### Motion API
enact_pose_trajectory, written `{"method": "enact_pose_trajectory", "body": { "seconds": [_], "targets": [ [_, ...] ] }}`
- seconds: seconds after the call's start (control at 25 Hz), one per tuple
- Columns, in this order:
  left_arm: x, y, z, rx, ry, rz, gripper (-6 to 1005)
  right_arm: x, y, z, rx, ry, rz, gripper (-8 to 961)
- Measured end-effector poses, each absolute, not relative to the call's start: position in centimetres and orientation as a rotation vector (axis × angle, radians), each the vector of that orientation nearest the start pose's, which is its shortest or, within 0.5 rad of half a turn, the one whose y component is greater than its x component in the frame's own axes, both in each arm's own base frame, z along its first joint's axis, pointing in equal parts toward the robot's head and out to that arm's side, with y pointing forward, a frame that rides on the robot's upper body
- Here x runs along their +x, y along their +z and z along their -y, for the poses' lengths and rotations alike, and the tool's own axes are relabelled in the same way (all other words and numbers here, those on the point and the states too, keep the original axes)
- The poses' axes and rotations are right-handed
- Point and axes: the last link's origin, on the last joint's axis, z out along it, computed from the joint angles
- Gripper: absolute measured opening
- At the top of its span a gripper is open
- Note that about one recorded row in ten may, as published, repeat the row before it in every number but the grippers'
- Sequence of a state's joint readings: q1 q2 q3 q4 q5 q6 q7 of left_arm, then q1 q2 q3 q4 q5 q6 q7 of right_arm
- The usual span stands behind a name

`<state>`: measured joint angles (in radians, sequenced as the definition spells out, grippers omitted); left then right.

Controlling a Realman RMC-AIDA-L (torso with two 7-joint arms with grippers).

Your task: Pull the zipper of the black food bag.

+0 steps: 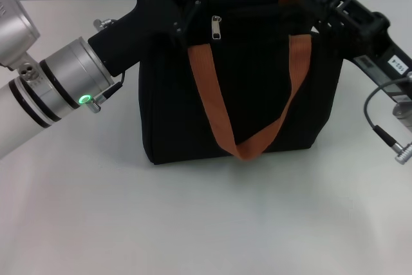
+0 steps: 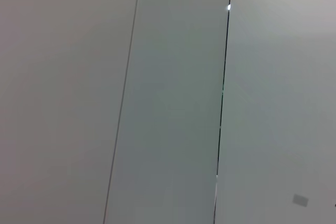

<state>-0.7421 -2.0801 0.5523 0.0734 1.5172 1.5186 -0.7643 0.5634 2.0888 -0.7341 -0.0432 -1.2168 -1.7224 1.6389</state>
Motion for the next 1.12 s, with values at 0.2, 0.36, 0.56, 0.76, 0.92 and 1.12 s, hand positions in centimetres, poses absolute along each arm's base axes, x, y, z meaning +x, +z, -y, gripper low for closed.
{"method": "enact_pose_trajectory", "body": {
  "seconds": [0.2,0.36,0.56,0.76,0.92,1.12],
  "targets": [
    [-19.5,-3.8,-36.0,-2.279,-1.282,0.325,15,23.1,-2.1,-30.9,-2.019,1.859,-1.327,381],
    [-19.7,-3.6,-35.9,-2.265,-1.286,0.325,17,22.4,-2.5,-30.6,-2.115,1.826,-1.210,381],
    [-19.0,-3.6,-36.0,-2.292,-1.293,0.275,19,21.4,-3.2,-30.8,-2.216,1.780,-1.160,381],
    [-17.9,-3.6,-36.4,-2.303,-1.309,0.220,20,20.8,-3.4,-31.7,-2.226,1.771,-1.164,381],
    [-17.5,-3.6,-36.6,-2.307,-1.314,0.207,22,20.0,-4.1,-32.2,-2.284,1.726,-1.190,382],
    [-17.3,-3.5,-36.9,-2.306,-1.311,0.195,23,20.8,-4.1,-32.2,-2.254,1.690,-1.199,382]
  ]
}}
